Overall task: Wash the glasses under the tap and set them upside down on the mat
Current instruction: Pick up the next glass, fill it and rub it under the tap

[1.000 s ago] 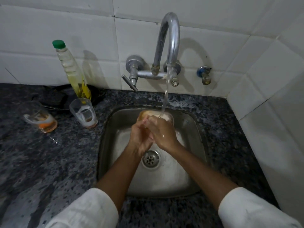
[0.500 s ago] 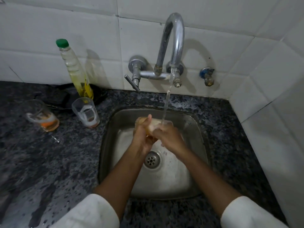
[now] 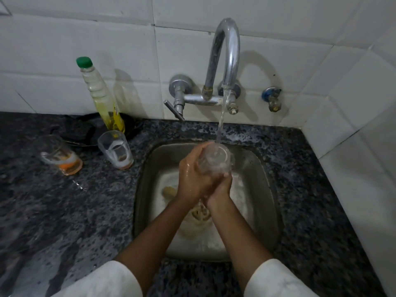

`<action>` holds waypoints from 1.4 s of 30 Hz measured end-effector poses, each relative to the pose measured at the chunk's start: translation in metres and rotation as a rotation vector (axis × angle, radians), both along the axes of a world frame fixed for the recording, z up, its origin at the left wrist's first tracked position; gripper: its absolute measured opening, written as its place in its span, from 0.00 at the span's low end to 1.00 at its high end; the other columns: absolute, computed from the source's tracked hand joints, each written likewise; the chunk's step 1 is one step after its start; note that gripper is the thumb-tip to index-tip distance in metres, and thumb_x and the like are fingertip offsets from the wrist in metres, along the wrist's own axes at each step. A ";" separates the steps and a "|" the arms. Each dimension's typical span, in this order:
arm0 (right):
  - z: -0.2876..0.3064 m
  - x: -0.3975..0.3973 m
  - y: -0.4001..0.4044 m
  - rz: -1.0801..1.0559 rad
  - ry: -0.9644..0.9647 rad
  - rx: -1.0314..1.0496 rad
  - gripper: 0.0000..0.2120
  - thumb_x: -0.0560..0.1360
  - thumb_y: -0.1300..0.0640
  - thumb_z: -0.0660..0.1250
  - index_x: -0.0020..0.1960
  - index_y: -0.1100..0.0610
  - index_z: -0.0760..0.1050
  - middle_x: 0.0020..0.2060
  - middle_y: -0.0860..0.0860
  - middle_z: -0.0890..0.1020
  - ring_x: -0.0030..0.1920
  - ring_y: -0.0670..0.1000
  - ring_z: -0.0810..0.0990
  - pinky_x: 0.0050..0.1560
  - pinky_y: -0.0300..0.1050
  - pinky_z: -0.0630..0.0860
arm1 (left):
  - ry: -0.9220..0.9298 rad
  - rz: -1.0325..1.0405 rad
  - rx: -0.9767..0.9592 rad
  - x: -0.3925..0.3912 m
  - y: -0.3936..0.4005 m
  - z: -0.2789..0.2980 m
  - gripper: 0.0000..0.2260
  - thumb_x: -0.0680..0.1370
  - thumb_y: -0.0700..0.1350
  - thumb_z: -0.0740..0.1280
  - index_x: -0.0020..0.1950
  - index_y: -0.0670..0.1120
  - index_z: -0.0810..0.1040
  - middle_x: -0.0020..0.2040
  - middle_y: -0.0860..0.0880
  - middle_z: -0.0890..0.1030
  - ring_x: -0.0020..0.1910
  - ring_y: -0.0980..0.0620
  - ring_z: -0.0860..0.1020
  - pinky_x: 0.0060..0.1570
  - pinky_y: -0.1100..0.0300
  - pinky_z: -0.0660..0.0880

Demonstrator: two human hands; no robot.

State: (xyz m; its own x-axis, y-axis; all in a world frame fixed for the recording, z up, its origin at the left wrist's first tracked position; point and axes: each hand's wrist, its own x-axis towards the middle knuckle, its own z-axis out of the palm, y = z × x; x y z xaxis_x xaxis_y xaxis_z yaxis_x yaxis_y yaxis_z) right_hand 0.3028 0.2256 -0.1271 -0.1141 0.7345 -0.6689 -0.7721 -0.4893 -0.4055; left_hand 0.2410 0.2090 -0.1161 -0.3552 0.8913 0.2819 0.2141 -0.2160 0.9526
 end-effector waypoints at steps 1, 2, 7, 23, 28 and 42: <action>0.001 0.001 0.001 0.006 -0.071 -0.002 0.18 0.77 0.49 0.57 0.52 0.59 0.80 0.43 0.57 0.84 0.43 0.55 0.82 0.43 0.45 0.79 | -0.033 -0.011 0.002 -0.005 0.003 0.001 0.32 0.59 0.36 0.82 0.60 0.49 0.77 0.52 0.55 0.82 0.53 0.63 0.81 0.54 0.65 0.78; 0.003 0.003 -0.001 0.006 -0.159 0.012 0.14 0.77 0.51 0.59 0.50 0.58 0.79 0.39 0.55 0.83 0.37 0.52 0.81 0.35 0.42 0.76 | -0.079 -0.009 -0.017 -0.010 0.007 0.001 0.33 0.60 0.39 0.82 0.62 0.50 0.76 0.55 0.53 0.82 0.54 0.59 0.82 0.54 0.62 0.79; 0.013 0.029 -0.013 0.293 -0.925 0.645 0.06 0.76 0.51 0.63 0.50 0.50 0.77 0.45 0.49 0.83 0.45 0.50 0.83 0.35 0.46 0.79 | -0.720 -0.037 -0.522 -0.019 0.029 -0.007 0.21 0.74 0.55 0.73 0.62 0.46 0.76 0.58 0.41 0.83 0.52 0.43 0.83 0.53 0.43 0.81; 0.037 0.024 0.005 0.734 -1.391 0.962 0.12 0.79 0.54 0.59 0.45 0.58 0.79 0.44 0.57 0.83 0.46 0.54 0.82 0.49 0.54 0.77 | -1.215 -0.344 -0.489 -0.016 0.014 -0.030 0.20 0.77 0.56 0.69 0.55 0.40 0.81 0.52 0.40 0.82 0.55 0.43 0.81 0.52 0.52 0.80; 0.047 0.032 0.000 1.337 -2.052 1.205 0.12 0.78 0.57 0.60 0.56 0.62 0.76 0.52 0.60 0.81 0.55 0.60 0.79 0.42 0.49 0.69 | -1.093 -0.253 -0.604 -0.020 0.023 -0.022 0.26 0.76 0.57 0.67 0.63 0.37 0.79 0.58 0.36 0.82 0.56 0.41 0.82 0.56 0.49 0.80; 0.050 0.043 0.009 1.086 -1.908 1.260 0.12 0.78 0.54 0.60 0.55 0.59 0.78 0.47 0.55 0.82 0.48 0.55 0.82 0.44 0.48 0.77 | -0.993 -0.431 -0.501 -0.035 0.021 -0.016 0.28 0.76 0.56 0.70 0.68 0.38 0.73 0.55 0.39 0.81 0.49 0.45 0.82 0.46 0.52 0.81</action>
State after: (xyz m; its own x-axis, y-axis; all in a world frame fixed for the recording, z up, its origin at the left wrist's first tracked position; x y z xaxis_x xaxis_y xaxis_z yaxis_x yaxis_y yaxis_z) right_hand 0.3462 0.2343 -0.0771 -0.6107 0.7918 0.0079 0.7567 0.5865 -0.2889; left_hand 0.2062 0.2296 -0.1321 0.1338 0.9232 -0.3602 -0.6635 0.3534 0.6594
